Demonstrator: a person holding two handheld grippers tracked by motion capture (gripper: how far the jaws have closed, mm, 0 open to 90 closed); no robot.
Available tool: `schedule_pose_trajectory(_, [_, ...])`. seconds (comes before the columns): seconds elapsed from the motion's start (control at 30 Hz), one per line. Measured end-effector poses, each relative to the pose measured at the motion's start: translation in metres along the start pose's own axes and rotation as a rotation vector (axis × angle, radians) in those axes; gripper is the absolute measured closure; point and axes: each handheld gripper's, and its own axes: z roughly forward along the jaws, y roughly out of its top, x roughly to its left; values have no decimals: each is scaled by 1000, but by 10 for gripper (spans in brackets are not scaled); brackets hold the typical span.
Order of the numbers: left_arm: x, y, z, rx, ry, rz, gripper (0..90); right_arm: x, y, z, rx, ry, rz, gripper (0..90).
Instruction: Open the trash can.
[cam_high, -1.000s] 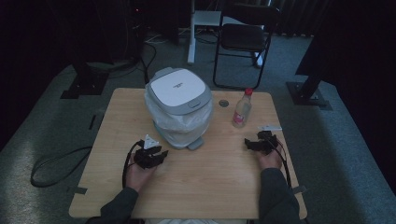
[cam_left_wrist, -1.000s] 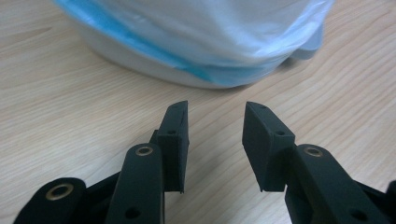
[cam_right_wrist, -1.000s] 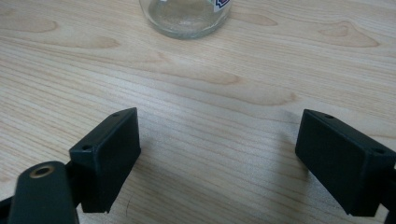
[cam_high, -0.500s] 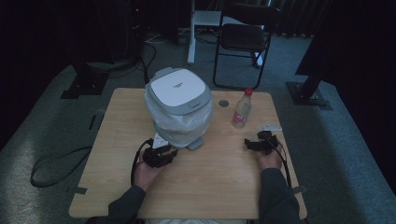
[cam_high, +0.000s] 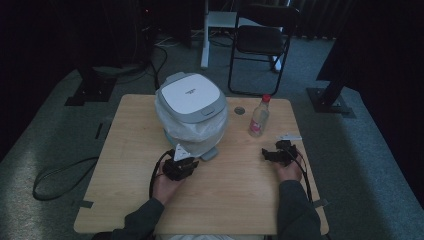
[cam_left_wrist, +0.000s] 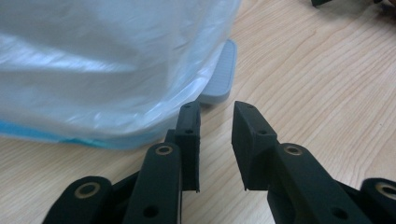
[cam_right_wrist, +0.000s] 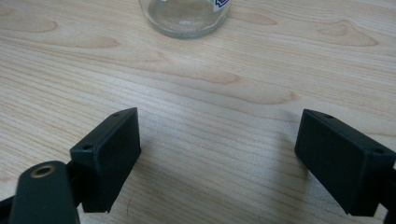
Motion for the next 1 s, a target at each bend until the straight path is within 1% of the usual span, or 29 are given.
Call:
schedule_pose_trajectory(0.03, [-3,2,4,-1,5,5,752,0,0,0,1,0,1,134])
schedule_pose_trajectory(0.17, [-7,6,9,-4,9,16,785,0,0,0,0,0,0,134])
schedule_pose_trajectory(0.23, [-9,8,12,-4,11,23,833,0,0,0,1,0,1,134])
schedule_pose_trajectory(0.27, [-11,9,14,-5,10,27,833,0,0,0,1,0,1,134])
schedule_pose_trajectory(0.33, [-14,13,19,-13,11,38,900,0,0,0,1,0,1,134])
schedule_pose_trajectory(0.43, [-16,15,22,-16,14,40,900,0,0,0,0,0,1,134])
schedule_pose_trajectory(0.47, [-18,16,24,-20,11,31,900,0,0,0,1,0,1,134])
schedule_pose_trajectory(0.53, [-20,18,28,-25,13,30,900,0,0,0,1,0,1,134])
schedule_pose_trajectory(0.57, [-22,19,31,-28,0,22,900,0,0,0,0,0,0,134])
schedule_pose_trajectory(0.6, [-22,20,33,-30,4,23,900,0,0,0,1,0,1,134])
schedule_pose_trajectory(0.63, [-24,20,36,-36,10,17,900,0,0,0,0,0,1,134])
schedule_pose_trajectory(0.67, [-24,21,37,-40,25,31,900,0,0,0,0,0,1,134])
schedule_pose_trajectory(0.7, [-25,22,40,-37,29,50,900,0,0,0,1,0,1,134])
schedule_pose_trajectory(0.73, [-30,23,45,-43,37,24,900,0,0,0,1,0,1,134])
schedule_pose_trajectory(0.77, [-30,23,45,-43,37,24,900,0,0,0,1,0,1,134])
schedule_pose_trajectory(0.8, [-29,24,48,-44,42,49,900,0,0,0,0,0,1,134])
schedule_pose_trajectory(0.87, [-30,25,52,-47,55,41,900,0,0,0,0,0,2,134])
schedule_pose_trajectory(0.9, [-29,26,53,-53,59,51,900,0,0,0,1,0,1,134])
schedule_pose_trajectory(0.93, [-29,27,56,-59,70,37,900,0,0,0,0,0,1,134])
schedule_pose_trajectory(0.97, [-28,28,57,-61,84,45,900,0,0,0,0,0,1,134])
schedule_pose_trajectory(1.0, [-28,28,58,-65,86,35,900,0,0,0,1,0,1,134])
